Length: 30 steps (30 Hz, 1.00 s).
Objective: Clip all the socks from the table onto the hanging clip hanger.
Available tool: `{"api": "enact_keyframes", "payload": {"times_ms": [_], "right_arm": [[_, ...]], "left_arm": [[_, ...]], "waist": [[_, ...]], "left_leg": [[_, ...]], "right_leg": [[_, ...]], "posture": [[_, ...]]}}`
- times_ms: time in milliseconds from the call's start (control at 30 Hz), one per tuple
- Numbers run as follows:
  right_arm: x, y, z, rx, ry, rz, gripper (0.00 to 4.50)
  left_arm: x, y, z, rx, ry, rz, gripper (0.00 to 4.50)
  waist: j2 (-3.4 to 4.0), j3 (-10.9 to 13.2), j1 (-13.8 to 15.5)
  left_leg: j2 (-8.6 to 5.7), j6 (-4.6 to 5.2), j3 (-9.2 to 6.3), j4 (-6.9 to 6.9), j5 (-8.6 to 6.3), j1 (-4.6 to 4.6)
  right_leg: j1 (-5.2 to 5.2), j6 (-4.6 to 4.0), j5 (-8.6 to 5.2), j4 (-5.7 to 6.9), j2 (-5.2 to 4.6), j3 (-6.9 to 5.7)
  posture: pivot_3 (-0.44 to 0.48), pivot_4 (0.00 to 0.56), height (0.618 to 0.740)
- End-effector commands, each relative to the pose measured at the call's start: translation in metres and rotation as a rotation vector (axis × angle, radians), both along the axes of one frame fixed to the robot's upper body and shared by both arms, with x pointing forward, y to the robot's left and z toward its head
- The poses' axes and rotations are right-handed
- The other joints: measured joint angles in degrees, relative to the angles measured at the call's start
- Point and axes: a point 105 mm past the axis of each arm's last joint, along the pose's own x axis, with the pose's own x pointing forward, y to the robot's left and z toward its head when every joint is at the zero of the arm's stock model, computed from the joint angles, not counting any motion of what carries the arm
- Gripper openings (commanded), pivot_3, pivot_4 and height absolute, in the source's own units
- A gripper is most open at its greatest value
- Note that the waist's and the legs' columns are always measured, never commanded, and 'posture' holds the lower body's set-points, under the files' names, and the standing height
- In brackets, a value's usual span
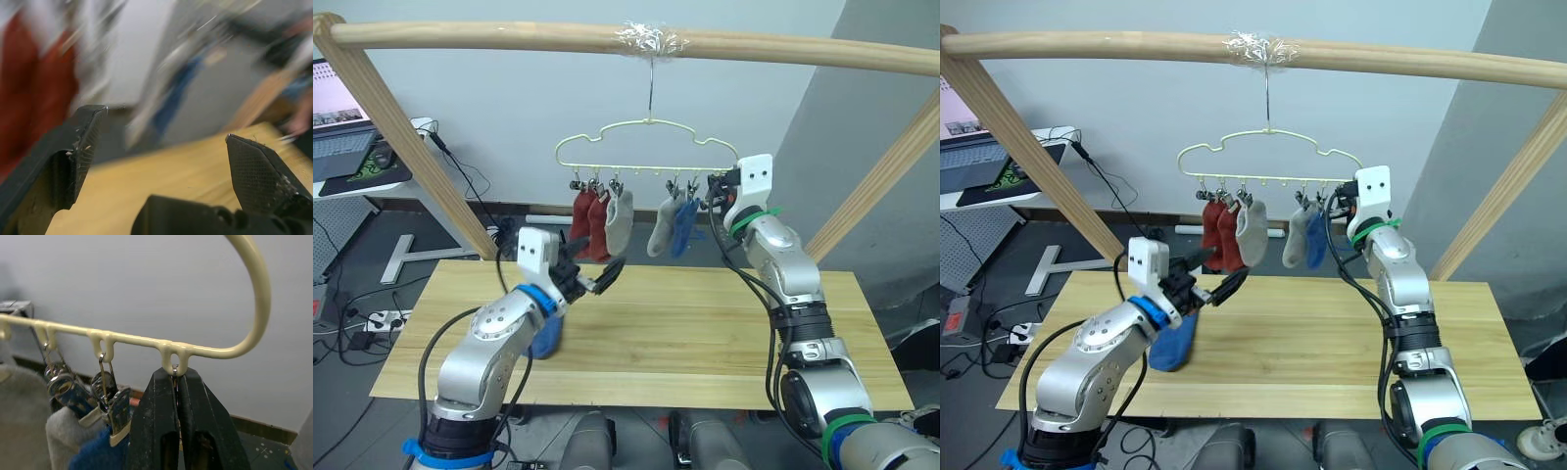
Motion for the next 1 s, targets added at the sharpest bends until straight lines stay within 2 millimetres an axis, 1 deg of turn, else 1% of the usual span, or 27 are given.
{"api": "enact_keyframes", "payload": {"times_ms": [33,100,167,200,333,367,467,500,567,633,800,900,933,967,1000], "right_arm": [[-0.01,0.004,0.01,0.031,0.004,0.057,0.01],[-0.014,0.002,0.008,0.017,0.022,0.063,0.01],[-0.017,-0.002,0.007,0.024,0.032,0.05,0.01],[-0.018,-0.002,0.007,0.031,0.039,0.044,0.01],[-0.022,-0.002,0.008,0.039,0.049,0.042,0.01],[-0.023,-0.002,0.009,0.039,0.05,0.043,0.01],[-0.025,-0.002,0.015,0.036,0.046,0.048,0.01],[-0.026,-0.003,0.016,0.035,0.046,0.048,0.01],[-0.025,-0.005,0.019,0.036,0.043,0.043,0.01],[-0.025,-0.008,0.022,0.034,0.04,0.03,0.01],[-0.026,-0.011,0.021,0.033,0.046,0.022,0.01],[-0.027,-0.011,0.021,0.036,0.05,0.021,0.01],[-0.027,-0.011,0.021,0.037,0.05,0.019,0.01],[-0.027,-0.012,0.021,0.038,0.05,0.016,0.0],[-0.027,-0.012,0.021,0.038,0.051,0.014,0.0]], "left_arm": [[0.007,0.042,-0.027,0.105,0.031,0.175,4.5],[0.01,0.06,-0.041,0.136,0.058,0.238,4.5],[0.013,0.074,-0.057,0.131,0.113,0.293,4.5],[0.015,0.078,-0.063,0.141,0.121,0.302,4.5],[0.024,0.085,-0.074,0.144,0.135,0.321,4.5],[0.025,0.086,-0.075,0.144,0.138,0.322,4.5],[0.027,0.086,-0.088,0.148,0.182,0.312,4.5],[0.028,0.086,-0.091,0.147,0.189,0.308,4.5],[0.031,0.087,-0.096,0.161,0.201,0.309,4.5],[0.035,0.091,-0.107,0.159,0.234,0.33,4.5],[0.04,0.096,-0.121,0.19,0.268,0.335,4.5],[0.04,0.095,-0.128,0.207,0.294,0.312,4.5],[0.037,0.091,-0.133,0.202,0.319,0.289,4.5],[0.034,0.088,-0.138,0.195,0.349,0.266,4.11],[0.031,0.087,-0.142,0.189,0.369,0.252,3.95]], "waist": [[0.0,0.0,0.07],[0.0,0.0,0.1],[0.01,0.01,0.33],[0.01,0.01,0.45],[0.0,0.02,0.72],[0.0,0.02,0.74],[0.0,0.02,0.59],[0.0,0.02,0.58],[0.0,0.02,0.56],[0.0,0.02,0.54],[-0.01,0.02,0.41],[-0.01,0.02,0.38],[-0.01,0.02,0.37],[-0.01,0.02,0.33],[-0.01,0.02,0.29]], "left_leg": [[0.0,0.0,0.02,0.0,0.0,0.02],[0.0,0.01,0.04,-0.01,0.0,0.03],[0.05,0.01,0.0,-0.02,0.0,-0.01],[0.04,0.01,0.0,-0.02,0.0,-0.01],[0.01,0.01,-0.01,-0.01,0.0,-0.04],[0.0,0.01,-0.01,0.0,0.0,-0.05],[-0.04,0.01,0.06,0.0,0.0,-0.04],[-0.03,0.01,0.05,-0.01,-0.01,-0.05],[-0.04,0.02,0.06,-0.03,-0.01,-0.05],[-0.03,0.02,0.02,-0.04,-0.01,-0.05],[-0.04,0.02,0.01,-0.03,-0.01,-0.06],[-0.05,0.02,0.04,-0.03,-0.01,-0.06],[-0.06,0.02,0.03,-0.04,-0.01,-0.06],[-0.05,0.02,0.03,-0.03,-0.01,-0.06],[-0.06,0.02,0.03,-0.04,-0.01,-0.05]], "right_leg": [[0.01,0.0,-0.01,0.01,0.0,0.01],[0.0,-0.02,-0.02,0.0,-0.01,0.02],[-0.03,-0.1,-0.07,0.0,-0.04,-0.03],[-0.03,-0.1,-0.07,0.0,-0.06,-0.05],[-0.02,-0.1,-0.07,-0.02,-0.13,-0.07],[-0.01,-0.1,-0.07,-0.02,-0.18,-0.08],[-0.01,-0.09,-0.07,-0.02,-0.25,-0.1],[-0.01,-0.09,-0.07,-0.04,-0.25,-0.11],[-0.03,-0.1,-0.07,-0.04,-0.26,-0.11],[-0.03,-0.1,-0.07,-0.04,-0.26,-0.13],[-0.02,-0.09,-0.07,-0.03,-0.24,-0.19],[-0.02,-0.09,-0.07,-0.04,-0.25,-0.2],[-0.02,-0.09,-0.07,-0.04,-0.26,-0.2],[-0.02,-0.09,-0.07,-0.04,-0.26,-0.2],[-0.02,-0.09,-0.07,-0.03,-0.26,-0.2]], "posture": [[0.09,0.165,0.74],[0.084,0.171,0.74],[0.085,0.171,0.74],[0.085,0.171,0.74],[0.076,0.176,0.74],[0.062,0.175,0.74],[0.062,0.175,0.74],[0.047,0.175,0.74],[0.047,0.175,0.74],[0.034,0.175,0.74],[0.029,0.175,0.74],[0.029,0.175,0.74],[0.029,0.175,0.74],[0.029,0.175,0.74],[0.029,0.175,0.74]]}}
